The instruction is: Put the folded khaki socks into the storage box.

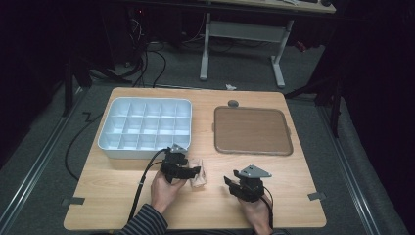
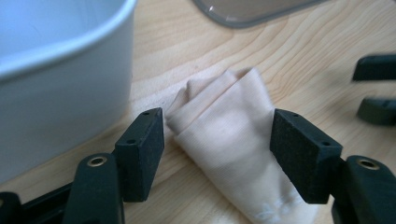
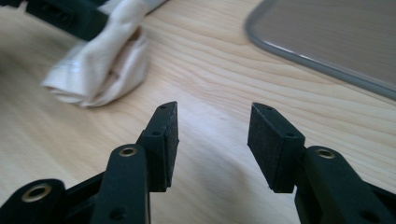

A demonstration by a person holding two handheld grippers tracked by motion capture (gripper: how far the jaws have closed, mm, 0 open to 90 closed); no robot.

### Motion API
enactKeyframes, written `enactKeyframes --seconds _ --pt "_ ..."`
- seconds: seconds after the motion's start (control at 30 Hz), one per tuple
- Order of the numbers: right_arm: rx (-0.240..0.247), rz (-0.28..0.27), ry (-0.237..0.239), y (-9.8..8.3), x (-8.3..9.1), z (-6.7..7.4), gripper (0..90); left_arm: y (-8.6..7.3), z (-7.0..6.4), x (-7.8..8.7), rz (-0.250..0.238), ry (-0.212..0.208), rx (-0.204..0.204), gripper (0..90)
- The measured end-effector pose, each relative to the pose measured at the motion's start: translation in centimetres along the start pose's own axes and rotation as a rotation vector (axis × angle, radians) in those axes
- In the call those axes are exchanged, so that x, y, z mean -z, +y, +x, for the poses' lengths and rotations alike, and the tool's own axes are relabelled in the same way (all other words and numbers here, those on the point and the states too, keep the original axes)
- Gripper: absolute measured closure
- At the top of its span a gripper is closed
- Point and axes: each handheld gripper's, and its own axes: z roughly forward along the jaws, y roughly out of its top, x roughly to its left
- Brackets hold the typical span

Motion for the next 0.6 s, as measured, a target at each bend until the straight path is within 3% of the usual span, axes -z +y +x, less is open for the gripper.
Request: enactKeyframes --seconds 0.5,0.6 --pt "-0.085 0.064 -0.18 -1.5 0.0 -4.7 48.7 -0.4 -0.4 -1.3 0.027 -0.039 -0.016 51.6" --pt "-0.108 0.062 -0.187 -1.5 0.1 -5.1 46.9 -0.4 -0.5 -1.3 0.027 -0.045 -0.026 54.8"
